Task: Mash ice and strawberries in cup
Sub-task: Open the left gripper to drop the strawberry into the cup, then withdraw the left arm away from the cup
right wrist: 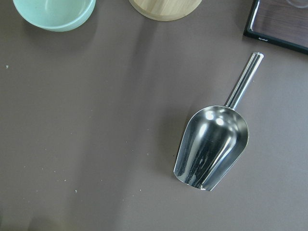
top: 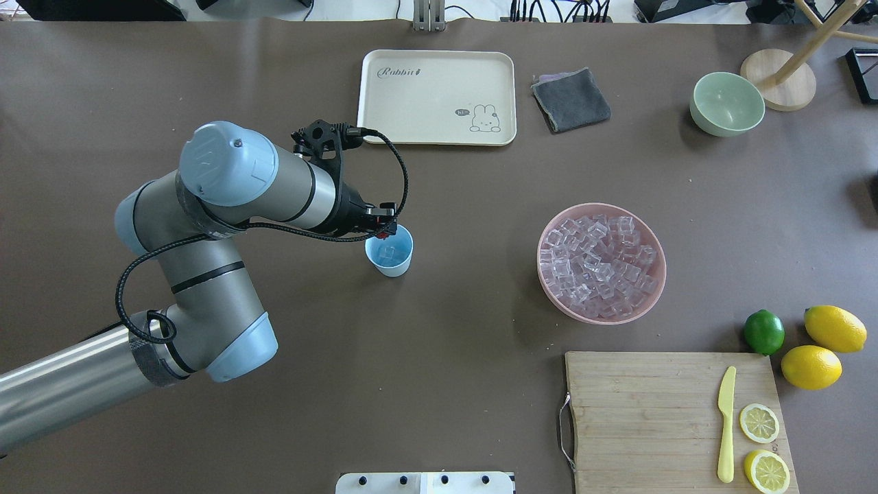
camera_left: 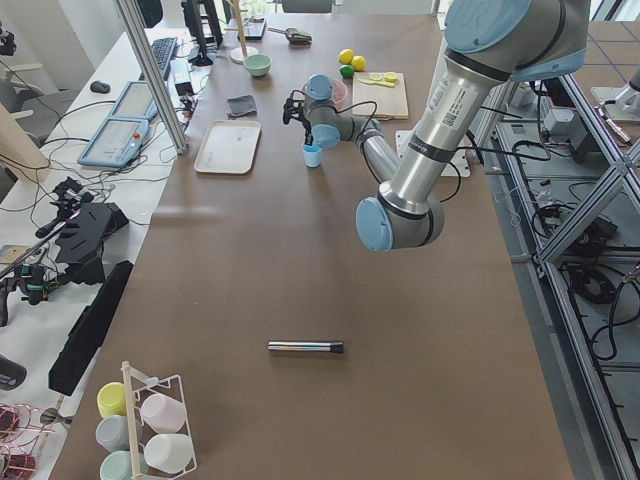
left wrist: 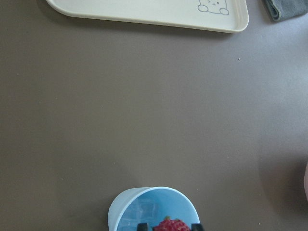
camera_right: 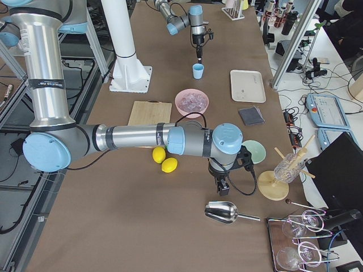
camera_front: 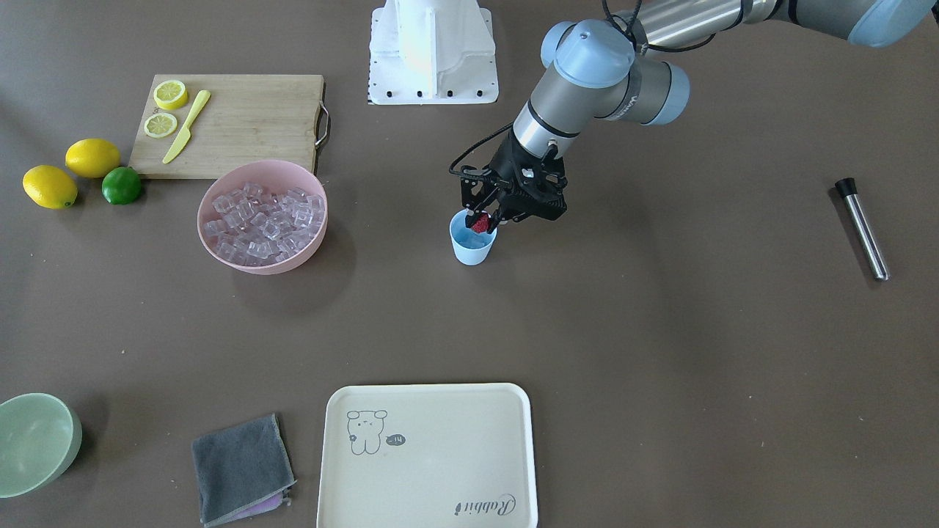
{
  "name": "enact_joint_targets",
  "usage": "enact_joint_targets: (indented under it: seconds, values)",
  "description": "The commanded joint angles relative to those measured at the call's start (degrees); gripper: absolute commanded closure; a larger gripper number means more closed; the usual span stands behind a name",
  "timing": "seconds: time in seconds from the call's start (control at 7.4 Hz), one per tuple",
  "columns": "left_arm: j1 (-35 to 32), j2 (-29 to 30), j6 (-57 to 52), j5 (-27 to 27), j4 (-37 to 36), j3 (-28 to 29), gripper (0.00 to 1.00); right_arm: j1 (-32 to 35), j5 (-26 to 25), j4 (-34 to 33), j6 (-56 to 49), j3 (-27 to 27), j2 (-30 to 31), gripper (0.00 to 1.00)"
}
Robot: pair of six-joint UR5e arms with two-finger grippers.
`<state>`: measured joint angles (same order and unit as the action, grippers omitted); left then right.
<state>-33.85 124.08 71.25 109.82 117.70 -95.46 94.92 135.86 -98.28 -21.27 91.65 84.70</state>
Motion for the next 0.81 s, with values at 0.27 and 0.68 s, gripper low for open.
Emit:
enact_joint_targets:
  seconds: [0.27, 0.68]
  values:
    - [0.1, -1.72, 2.58, -1.1, -0.19, -2.61, 0.02, 0.0, -0.07, -0.07, 0.0, -0.07, -0.07, 0.0]
    - [-1.38, -12.15, 2.67, -0.66, -0.28, -4.65, 0.02, 0.0, 0.1, -0.07, 0.0, 0.19, 0.28, 0.0]
